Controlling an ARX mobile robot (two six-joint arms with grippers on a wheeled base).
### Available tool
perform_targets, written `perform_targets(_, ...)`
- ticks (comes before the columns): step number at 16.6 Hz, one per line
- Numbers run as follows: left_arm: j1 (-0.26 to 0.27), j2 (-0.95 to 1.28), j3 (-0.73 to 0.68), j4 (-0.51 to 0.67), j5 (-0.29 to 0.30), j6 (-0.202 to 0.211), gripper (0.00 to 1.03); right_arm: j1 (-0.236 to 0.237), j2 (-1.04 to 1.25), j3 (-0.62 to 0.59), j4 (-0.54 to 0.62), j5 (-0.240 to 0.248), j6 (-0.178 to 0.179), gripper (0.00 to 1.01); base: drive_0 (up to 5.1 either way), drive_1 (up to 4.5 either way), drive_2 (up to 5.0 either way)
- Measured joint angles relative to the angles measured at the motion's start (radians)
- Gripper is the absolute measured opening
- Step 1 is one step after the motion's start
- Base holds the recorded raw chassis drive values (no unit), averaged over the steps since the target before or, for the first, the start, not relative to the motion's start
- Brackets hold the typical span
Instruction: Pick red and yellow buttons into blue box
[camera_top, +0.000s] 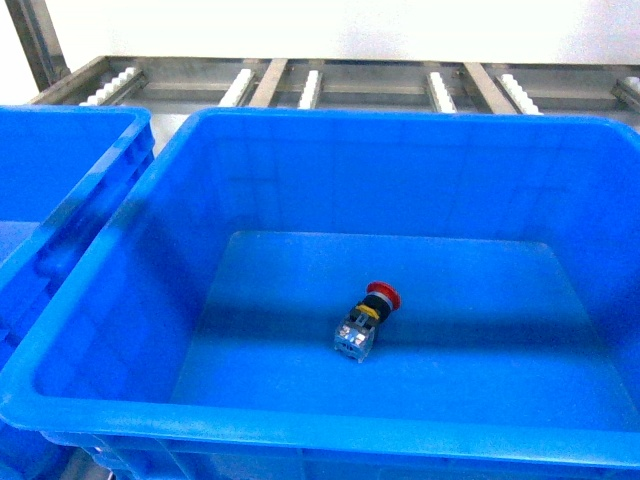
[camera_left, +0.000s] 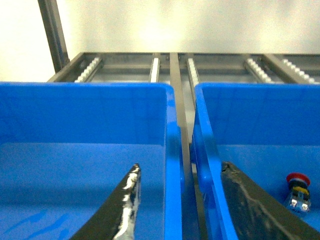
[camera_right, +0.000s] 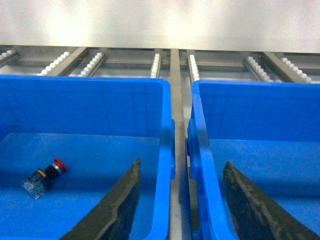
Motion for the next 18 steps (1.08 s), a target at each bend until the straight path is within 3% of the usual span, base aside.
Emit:
perform_targets(1,0.034,-0.019,-0.027,0.028,0.042,0.001,0.36,0.027,-0.013,-0.013,-0.002,0.034,-0.007,0.46,0.0,0.00,0.0)
perform_targets(3,0.098,-0.090,-0.027,-0.063,0.108,0.001,0.12,0.097,-0.037,-0.028,-0.011,0.116,-0.016,0.22,0.0,0.00,0.0)
perform_targets(4,0.122,-0.127,-0.027,-0.092,0.128,0.001,0.02,0.190,-0.048,-0.036,-0.012,0.203,-0.016,0.11,0.0,0.00,0.0)
perform_targets(5,0.151,-0.172,-0.027,-0.127,0.160,0.002,0.02,0.235,-0.053,-0.042,-0.010,0.213,-0.021,0.02,0.0,0.00,0.0)
perform_targets(7,0.192,-0.215,-0.027,-0.182,0.203,0.002,0.02,0.224,-0.063,-0.053,-0.009,0.235,-0.023,0.02,0.0,0.00,0.0)
perform_targets(8,0.263,-0.246,-0.027,-0.211,0.291,0.005,0.02,0.224,-0.068,-0.060,-0.005,0.235,-0.023,0.02,0.0,0.00,0.0)
perform_targets(9,0.319,-0.268,-0.027,-0.223,0.305,0.006,0.02,0.224,-0.104,-0.089,-0.009,0.234,-0.023,0.02,0.0,0.00,0.0)
perform_targets(13,0.309,-0.328,-0.027,-0.286,0.325,0.009,0.02,0.224,-0.101,-0.088,-0.007,0.234,-0.023,0.02,0.0,0.00,0.0)
perform_targets(14,0.312,-0.413,-0.026,-0.423,0.323,0.009,0.02,0.224,-0.101,-0.088,-0.006,0.234,-0.023,0.02,0.0,0.00,0.0)
perform_targets(15,0.312,-0.480,-0.026,-0.461,0.325,0.009,0.02,0.224,-0.101,-0.088,-0.006,0.234,-0.023,0.02,0.0,0.00,0.0)
perform_targets(18,0.312,-0.482,-0.026,-0.459,0.325,0.011,0.02,0.224,-0.101,-0.088,-0.006,0.233,-0.023,0.02,0.0,0.00,0.0)
